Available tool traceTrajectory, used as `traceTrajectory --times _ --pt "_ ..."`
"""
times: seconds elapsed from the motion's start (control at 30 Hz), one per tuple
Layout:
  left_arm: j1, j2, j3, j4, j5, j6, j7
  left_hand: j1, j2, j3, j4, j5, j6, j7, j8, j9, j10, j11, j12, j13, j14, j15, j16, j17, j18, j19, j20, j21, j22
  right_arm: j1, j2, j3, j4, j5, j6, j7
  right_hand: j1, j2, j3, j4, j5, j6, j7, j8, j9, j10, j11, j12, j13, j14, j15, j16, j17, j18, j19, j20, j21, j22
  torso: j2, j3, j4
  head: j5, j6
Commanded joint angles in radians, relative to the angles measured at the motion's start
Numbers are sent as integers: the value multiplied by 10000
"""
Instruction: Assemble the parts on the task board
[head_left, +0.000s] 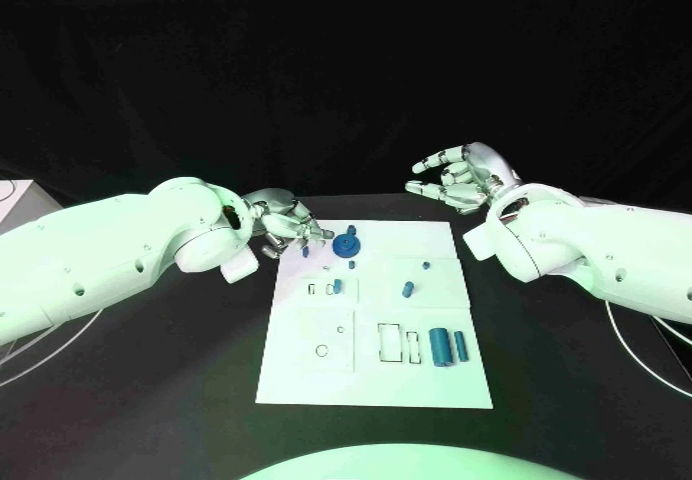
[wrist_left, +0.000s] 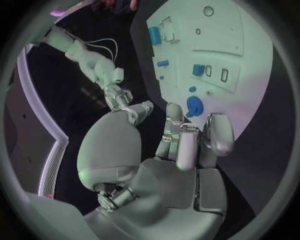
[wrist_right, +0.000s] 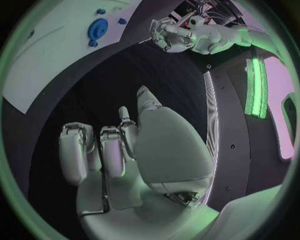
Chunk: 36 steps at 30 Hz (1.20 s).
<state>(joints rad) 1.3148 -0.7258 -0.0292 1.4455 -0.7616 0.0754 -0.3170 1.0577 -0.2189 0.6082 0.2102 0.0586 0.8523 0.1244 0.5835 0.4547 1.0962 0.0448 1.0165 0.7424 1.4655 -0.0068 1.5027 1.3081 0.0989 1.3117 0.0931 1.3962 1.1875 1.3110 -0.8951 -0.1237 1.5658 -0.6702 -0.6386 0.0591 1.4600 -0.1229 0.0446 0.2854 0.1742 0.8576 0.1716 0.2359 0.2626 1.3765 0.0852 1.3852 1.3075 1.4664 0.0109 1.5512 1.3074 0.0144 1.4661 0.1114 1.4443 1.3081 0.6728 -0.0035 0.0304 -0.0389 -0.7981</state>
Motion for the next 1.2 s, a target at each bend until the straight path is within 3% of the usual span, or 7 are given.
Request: traceTrajectory --times 0.03,0.3,0.63,1.0,1.2 --pt "139 368 -47 -242 -1542 1552 -1658 -181 5 -131 188 -51 -109 -15 41 100 66 28 46 23 387 -70 43 1000 -151 75 -30 50 22 31 11 0 -126 639 432 111 -27 -24 44 36 41 -11 2 50 5 -71 27 -31 743 903 -3 -48 2122 176 502 6 -59 1739 -62 55 5 26 -65" --pt "252 1208 -192 -960 -1961 2254 -2438 -294 46 -701 593 -51 -371 52 -119 305 61 92 191 189 406 -15 61 1088 -178 140 15 107 141 56 64 0 -277 670 451 -62 -51 -26 40 38 56 -36 5 44 1 -80 29 -36 735 898 -3 -56 2107 176 502 4 -61 1739 -92 76 22 68 -113" --pt "270 2049 -325 -1760 -2058 2598 -2744 -322 126 -968 751 -51 -362 47 -140 419 218 92 437 475 483 -12 139 1271 -209 242 25 190 298 61 149 -1 -348 604 493 -227 -69 -28 39 38 67 -60 9 38 -3 -87 31 -41 727 898 -2 -57 2106 180 496 3 -78 1728 -24 58 -11 92 -143" --pt "264 2502 -385 -2155 -2014 2821 -2722 -254 232 -1014 738 -45 -357 42 -147 476 231 88 497 537 506 -12 164 1330 -222 283 27 227 367 60 237 -2 -410 534 547 -332 -87 -30 35 40 74 -80 12 32 -6 -88 34 -41 726 894 -1 -64 2092 182 492 3 -88 1721 3 53 13 53 -241" --pt "244 2757 -472 -2362 -1975 3025 -2684 -223 249 -1023 726 -45 -350 40 -145 493 216 86 492 522 519 -13 176 1360 -224 289 27 234 380 60 285 -3 -444 514 570 -355 -109 -26 34 42 81 -102 16 27 -9 -88 36 -39 724 889 1 -72 2076 186 485 3 -108 1709 33 51 10 52 -285"
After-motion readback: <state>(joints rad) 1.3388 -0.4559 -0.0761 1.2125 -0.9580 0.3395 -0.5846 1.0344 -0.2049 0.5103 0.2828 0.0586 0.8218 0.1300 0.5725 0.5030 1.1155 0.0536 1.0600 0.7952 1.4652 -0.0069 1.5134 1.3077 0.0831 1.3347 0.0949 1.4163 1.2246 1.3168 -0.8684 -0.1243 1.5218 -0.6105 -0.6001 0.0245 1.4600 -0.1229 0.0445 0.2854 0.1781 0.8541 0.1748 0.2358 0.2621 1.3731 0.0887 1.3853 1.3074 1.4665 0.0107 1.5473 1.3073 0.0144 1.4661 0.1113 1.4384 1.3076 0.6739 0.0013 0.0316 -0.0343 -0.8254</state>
